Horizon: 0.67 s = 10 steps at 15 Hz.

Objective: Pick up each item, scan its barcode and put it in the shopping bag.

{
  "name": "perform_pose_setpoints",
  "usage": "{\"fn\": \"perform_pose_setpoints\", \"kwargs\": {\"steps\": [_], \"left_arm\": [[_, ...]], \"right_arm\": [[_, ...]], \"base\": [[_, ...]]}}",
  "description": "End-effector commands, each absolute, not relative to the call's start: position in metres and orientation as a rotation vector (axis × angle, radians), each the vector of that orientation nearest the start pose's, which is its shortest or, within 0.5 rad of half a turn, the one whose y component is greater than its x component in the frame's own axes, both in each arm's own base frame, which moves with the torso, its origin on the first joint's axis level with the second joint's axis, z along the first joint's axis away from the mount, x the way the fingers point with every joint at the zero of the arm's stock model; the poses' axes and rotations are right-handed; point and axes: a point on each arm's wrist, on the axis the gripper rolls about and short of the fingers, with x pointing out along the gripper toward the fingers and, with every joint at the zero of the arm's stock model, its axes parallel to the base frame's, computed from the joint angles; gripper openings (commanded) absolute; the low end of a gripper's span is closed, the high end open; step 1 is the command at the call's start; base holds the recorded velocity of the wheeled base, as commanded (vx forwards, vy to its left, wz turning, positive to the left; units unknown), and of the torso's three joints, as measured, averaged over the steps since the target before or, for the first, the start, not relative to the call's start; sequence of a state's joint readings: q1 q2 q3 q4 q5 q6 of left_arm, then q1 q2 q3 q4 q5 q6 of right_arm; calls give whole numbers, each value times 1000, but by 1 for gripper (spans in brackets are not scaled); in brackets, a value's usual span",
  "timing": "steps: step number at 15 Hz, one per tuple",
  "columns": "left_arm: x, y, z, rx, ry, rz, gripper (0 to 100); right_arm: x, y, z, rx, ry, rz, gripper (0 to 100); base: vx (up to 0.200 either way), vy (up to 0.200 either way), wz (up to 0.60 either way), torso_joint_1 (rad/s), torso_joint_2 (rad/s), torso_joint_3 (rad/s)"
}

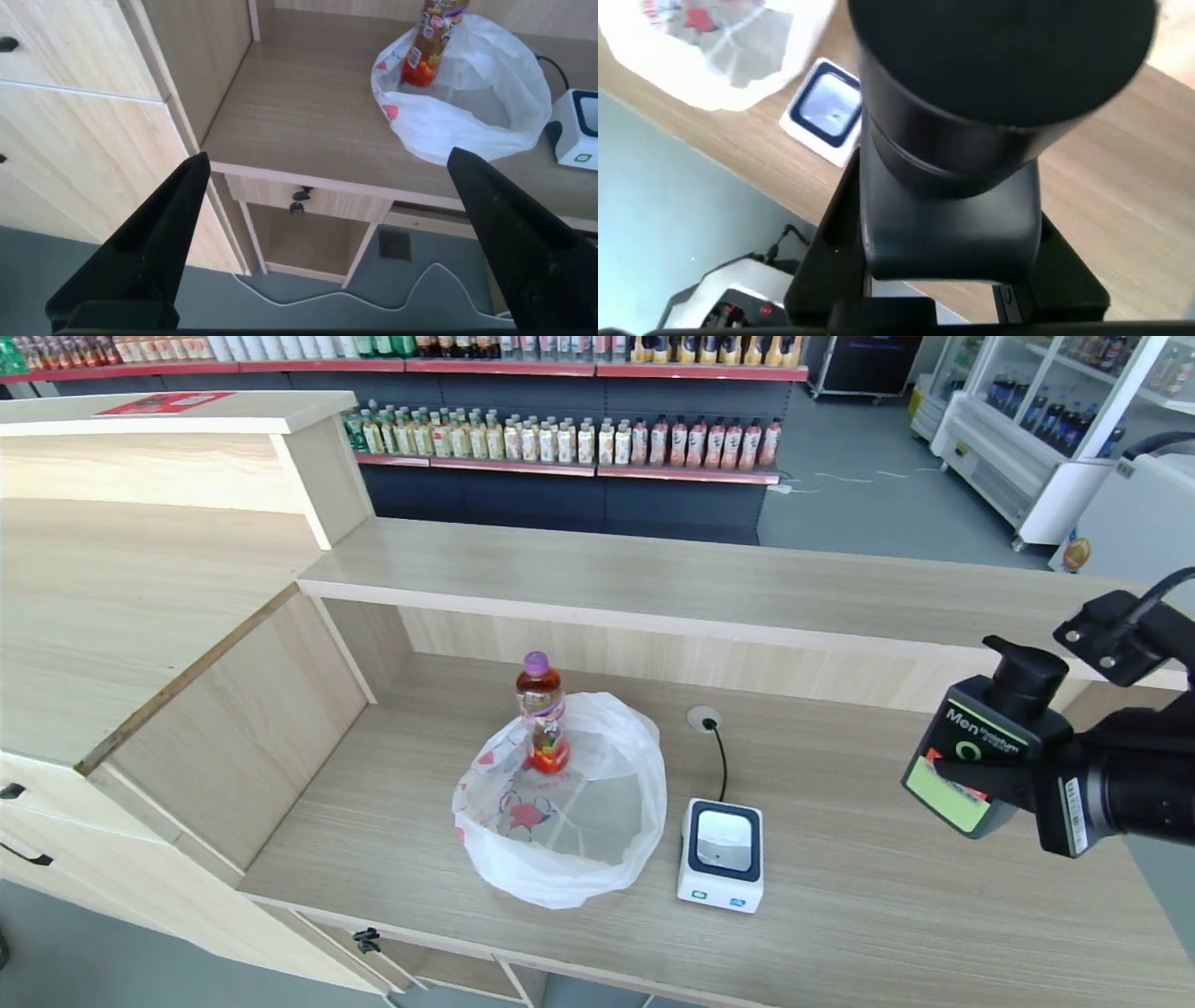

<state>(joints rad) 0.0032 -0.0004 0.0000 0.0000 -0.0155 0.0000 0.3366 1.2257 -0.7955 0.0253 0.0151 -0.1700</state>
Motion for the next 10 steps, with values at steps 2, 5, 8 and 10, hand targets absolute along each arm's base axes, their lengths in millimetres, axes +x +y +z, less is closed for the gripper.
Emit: {"fn": "perform_pose_setpoints", "kwargs": {"steps": [2,5,8,10], "left_arm": [[-23,0,75,0,0,-14,100],[-23,0,75,0,0,-12,100],[-23,0,75,0,0,-12,100],[-23,0,75,0,0,-12,100]], "right_arm": [[169,61,223,-133,452,638,0],[184,49,211,-74,473,793,0],[208,30,193,-124,490,825,0],[209,18,196,-245,424,826,0]], "base": [[0,0,0,0,0,0],[0,0,0,0,0,0],[0,0,0,0,0,0],[0,0,0,0,0,0]]}}
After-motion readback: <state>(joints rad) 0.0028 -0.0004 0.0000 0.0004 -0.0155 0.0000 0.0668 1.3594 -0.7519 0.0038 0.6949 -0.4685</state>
